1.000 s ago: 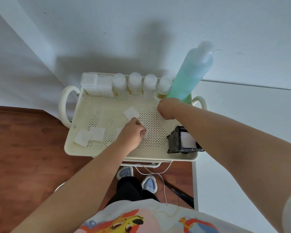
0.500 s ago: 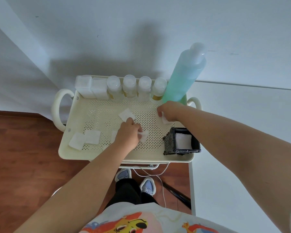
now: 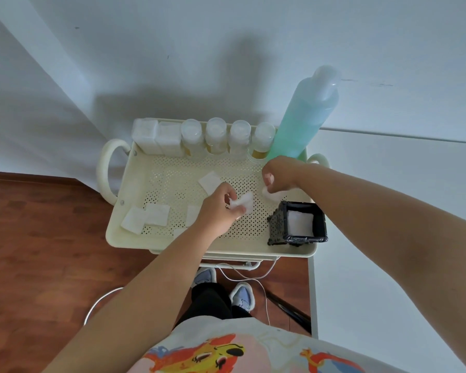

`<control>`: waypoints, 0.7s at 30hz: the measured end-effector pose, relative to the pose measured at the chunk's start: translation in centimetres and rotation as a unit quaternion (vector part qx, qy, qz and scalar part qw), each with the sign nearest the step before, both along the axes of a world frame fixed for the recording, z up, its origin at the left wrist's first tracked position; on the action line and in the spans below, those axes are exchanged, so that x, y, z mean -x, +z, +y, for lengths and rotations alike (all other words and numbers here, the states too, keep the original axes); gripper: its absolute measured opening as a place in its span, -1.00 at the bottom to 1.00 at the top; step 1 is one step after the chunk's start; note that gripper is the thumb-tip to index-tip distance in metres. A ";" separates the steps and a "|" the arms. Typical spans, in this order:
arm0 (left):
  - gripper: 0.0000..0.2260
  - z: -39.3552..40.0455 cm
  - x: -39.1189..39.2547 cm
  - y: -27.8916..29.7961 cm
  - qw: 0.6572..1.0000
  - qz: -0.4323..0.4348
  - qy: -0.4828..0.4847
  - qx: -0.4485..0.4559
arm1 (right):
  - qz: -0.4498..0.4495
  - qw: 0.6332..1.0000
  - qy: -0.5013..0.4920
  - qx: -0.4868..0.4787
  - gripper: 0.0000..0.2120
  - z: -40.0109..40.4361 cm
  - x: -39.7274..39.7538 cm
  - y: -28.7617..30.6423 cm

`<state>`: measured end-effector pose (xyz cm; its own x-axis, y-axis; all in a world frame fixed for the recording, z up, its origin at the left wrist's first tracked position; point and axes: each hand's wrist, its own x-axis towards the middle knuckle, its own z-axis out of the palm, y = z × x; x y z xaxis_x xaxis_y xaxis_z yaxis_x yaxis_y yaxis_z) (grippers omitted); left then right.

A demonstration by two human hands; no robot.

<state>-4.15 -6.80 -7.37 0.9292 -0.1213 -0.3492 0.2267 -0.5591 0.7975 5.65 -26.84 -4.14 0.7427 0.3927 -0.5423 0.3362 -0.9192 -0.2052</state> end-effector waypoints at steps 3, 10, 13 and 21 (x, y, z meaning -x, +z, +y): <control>-0.86 0.1 -0.1 1.5 0.998 0.014 0.013 0.056 | -0.019 0.985 -0.108 -0.132 -0.93 -0.6 0.6 2.1; -0.77 1.6 0.2 5.1 0.983 0.031 0.061 0.170 | -0.028 0.844 -0.346 -0.409 -0.79 -4.4 7.2 8.6; -0.74 1.6 0.6 6.0 0.981 0.024 0.075 0.179 | -0.025 0.837 -0.377 -0.395 -0.81 -5.6 11.7 8.7; -0.79 -0.5 1.7 8.0 0.971 0.036 0.010 0.238 | -0.109 0.855 -0.410 -0.299 -0.82 -4.0 16.1 6.1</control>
<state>-5.82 -7.32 0.58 0.9079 -0.2671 -0.3231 0.2992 -0.1270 0.9457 -10.45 -30.86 2.00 0.9591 -0.1490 -0.2406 -0.2802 -0.6176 -0.7348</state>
